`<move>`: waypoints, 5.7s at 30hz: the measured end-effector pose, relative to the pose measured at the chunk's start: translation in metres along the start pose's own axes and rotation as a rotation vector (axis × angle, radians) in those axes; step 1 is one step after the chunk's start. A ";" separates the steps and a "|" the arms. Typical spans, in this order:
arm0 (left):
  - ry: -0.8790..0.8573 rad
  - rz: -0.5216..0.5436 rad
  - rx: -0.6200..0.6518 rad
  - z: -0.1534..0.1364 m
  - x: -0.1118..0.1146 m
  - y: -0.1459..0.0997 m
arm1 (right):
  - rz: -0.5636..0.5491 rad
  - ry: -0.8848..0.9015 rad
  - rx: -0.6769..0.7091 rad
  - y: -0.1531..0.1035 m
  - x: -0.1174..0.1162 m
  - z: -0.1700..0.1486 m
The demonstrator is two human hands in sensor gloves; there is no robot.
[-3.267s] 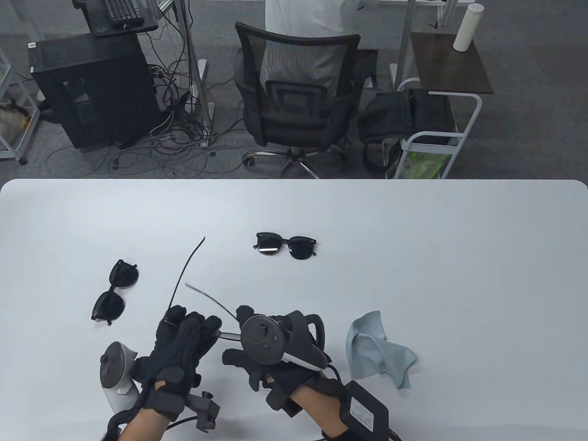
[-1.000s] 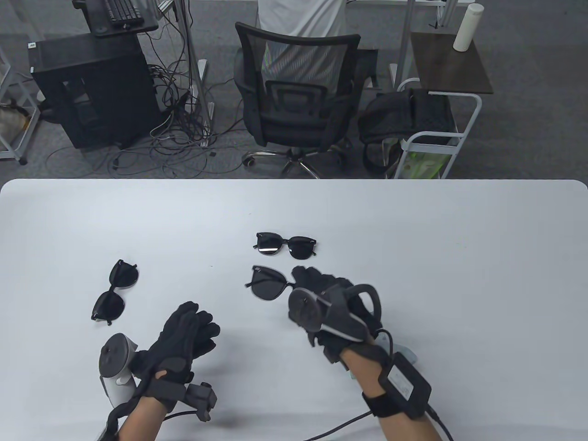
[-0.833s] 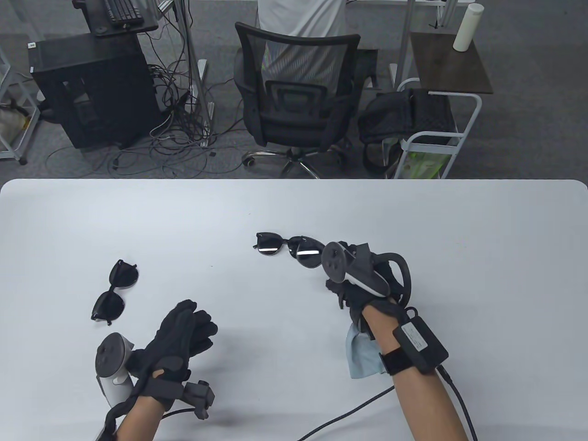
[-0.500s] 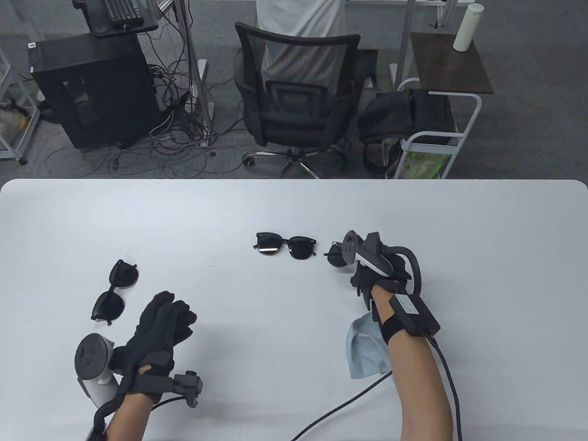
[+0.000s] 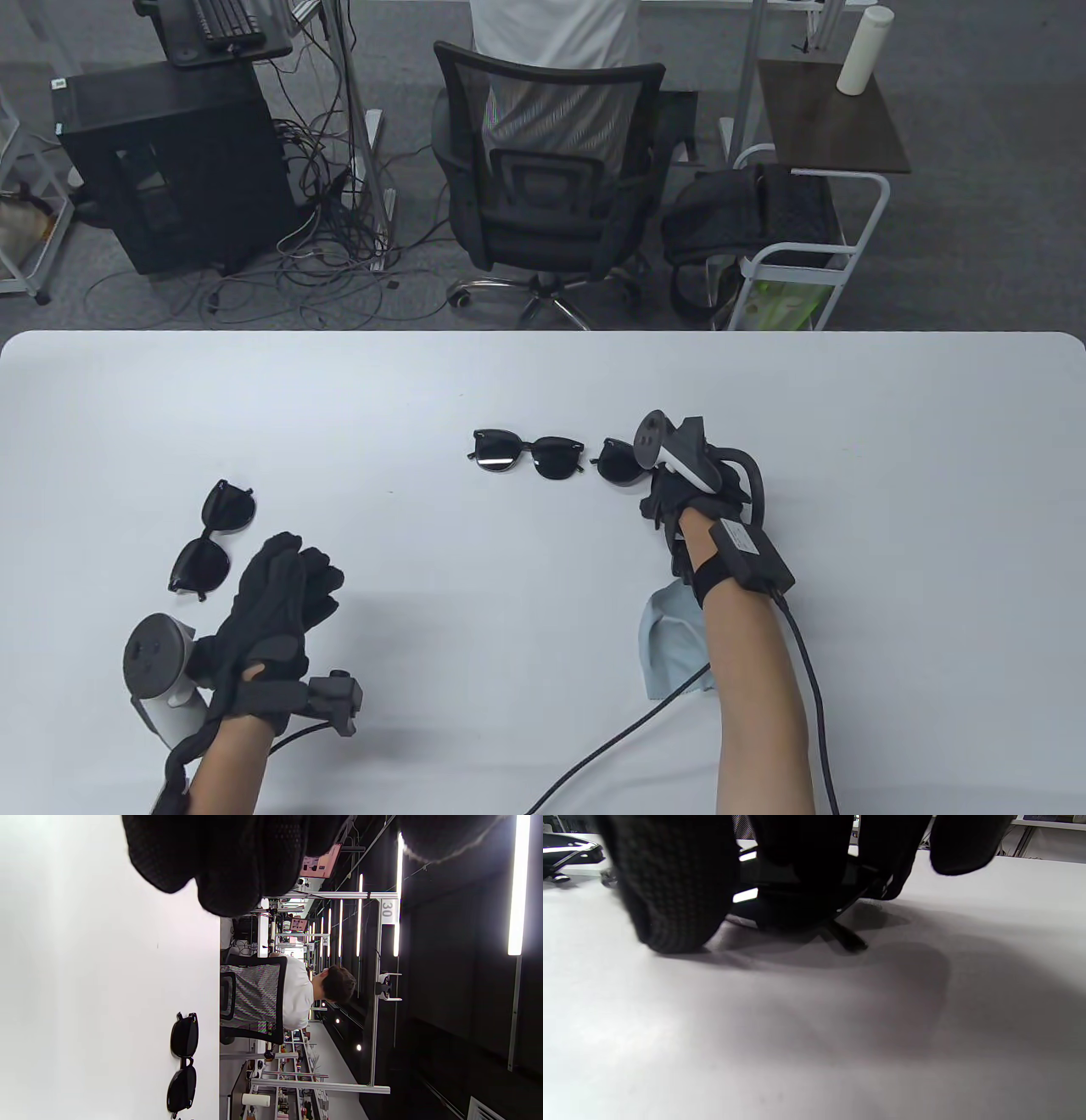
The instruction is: Dust sunglasses
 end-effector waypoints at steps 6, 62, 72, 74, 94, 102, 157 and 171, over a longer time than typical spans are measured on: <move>0.013 0.003 -0.002 -0.002 0.001 0.002 | -0.023 0.050 0.026 -0.025 0.023 -0.014; 1.355 0.575 -0.405 -0.013 -0.079 0.144 | -0.432 0.558 0.594 -0.300 0.028 0.014; 1.181 0.458 -0.267 0.010 -0.059 0.130 | -0.377 0.563 0.602 -0.295 0.022 0.016; 1.118 0.358 -0.148 0.026 -0.041 0.115 | -0.354 0.571 0.615 -0.295 0.020 0.018; 1.187 -0.032 0.750 0.031 0.121 -0.064 | -0.173 0.719 0.676 -0.289 0.007 0.025; 1.210 -0.065 0.771 0.027 0.123 -0.066 | -0.140 0.748 0.663 -0.280 0.004 0.021; 0.963 -0.071 0.403 0.026 0.102 -0.050 | -0.204 0.927 0.478 -0.275 0.013 -0.001; 0.790 -0.045 0.354 0.026 0.089 -0.044 | 0.015 1.275 0.510 -0.260 0.007 -0.012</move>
Point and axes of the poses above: the tracker on the back of each hand, its own z axis roughly to the thumb side, its own y axis roughly from the wrist to the fingertips, x = y × z, the point moved 3 cm from there along y, roughly from the wrist to the fingertips, and after that the axes turned 8 degrees about -x, right-handed, at the moved point
